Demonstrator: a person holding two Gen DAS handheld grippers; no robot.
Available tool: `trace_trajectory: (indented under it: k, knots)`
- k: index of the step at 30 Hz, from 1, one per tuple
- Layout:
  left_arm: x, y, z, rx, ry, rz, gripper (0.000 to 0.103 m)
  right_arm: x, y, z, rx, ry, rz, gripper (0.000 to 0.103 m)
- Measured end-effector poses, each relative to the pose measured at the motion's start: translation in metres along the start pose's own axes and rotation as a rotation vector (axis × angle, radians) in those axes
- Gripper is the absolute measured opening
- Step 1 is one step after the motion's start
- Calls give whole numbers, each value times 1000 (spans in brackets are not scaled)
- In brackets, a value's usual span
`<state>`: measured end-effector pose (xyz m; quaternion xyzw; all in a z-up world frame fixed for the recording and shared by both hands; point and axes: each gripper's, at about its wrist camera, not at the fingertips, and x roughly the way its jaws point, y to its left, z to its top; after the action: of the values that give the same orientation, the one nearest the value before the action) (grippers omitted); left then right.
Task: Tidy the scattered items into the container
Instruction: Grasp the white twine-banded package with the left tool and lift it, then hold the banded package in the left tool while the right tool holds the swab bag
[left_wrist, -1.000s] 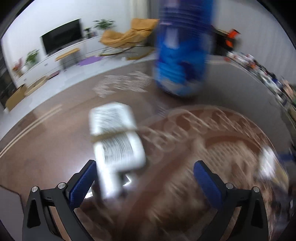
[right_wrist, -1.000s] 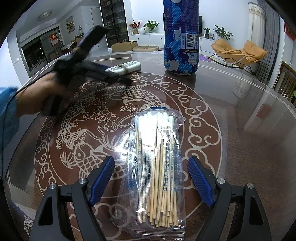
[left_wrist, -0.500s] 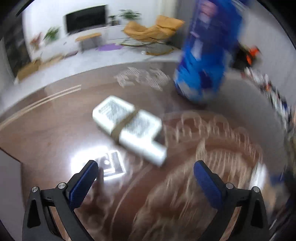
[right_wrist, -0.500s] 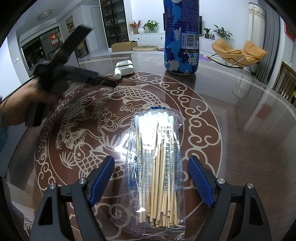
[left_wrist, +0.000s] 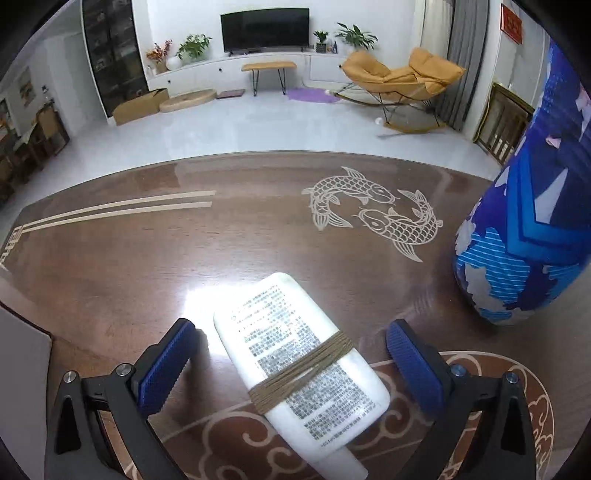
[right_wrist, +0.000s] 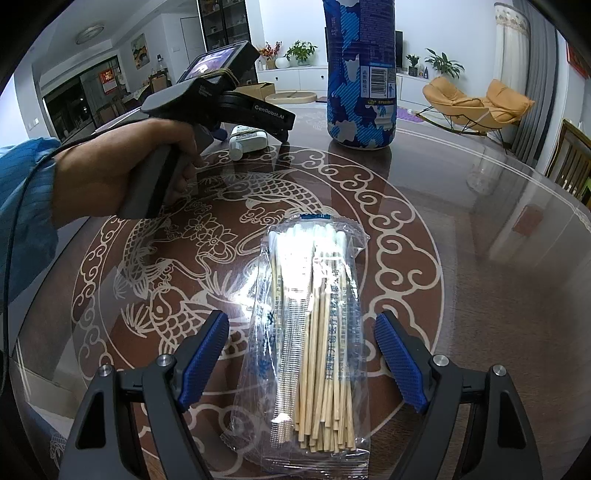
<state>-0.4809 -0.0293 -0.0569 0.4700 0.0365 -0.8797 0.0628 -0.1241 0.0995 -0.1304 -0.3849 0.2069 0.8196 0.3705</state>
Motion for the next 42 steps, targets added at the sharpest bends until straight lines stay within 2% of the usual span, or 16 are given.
trace_trajectory:
  k: [5,8,10,11,17,22,27,32,35,42]
  knots:
    - [-1,0,5,26,47,-21,103,0,0,0,1,0,-3,83]
    - [-15,5,0,-13,-14,0,63,0,0,0,0,0,-7,83]
    - [-21,11,-5,-35,-34,-15,54,0,0,0,-1,1,-10,82]
    - [-24,14,-9,-34,-42,-19,52,0,1,0,-1,1,-12,82]
    - [-53,18,-54,24,-83,-34,53,0,1,0,-1,2,-18,82]
    - [-91,20,-117,62,-82,-62,53,0,1,-1,-4,4,-27,82]
    - [-145,31,-198,41,-83,-49,53,1,4,-1,-14,9,-44,82]
    - [-182,32,-251,15,-83,-33,53,3,8,-1,-34,18,-69,83]
    - [-195,31,-265,-1,-83,-24,53,3,9,-1,-40,20,-80,83]
    - [-191,26,-257,0,-79,-12,53,3,8,-1,-40,21,-86,83]
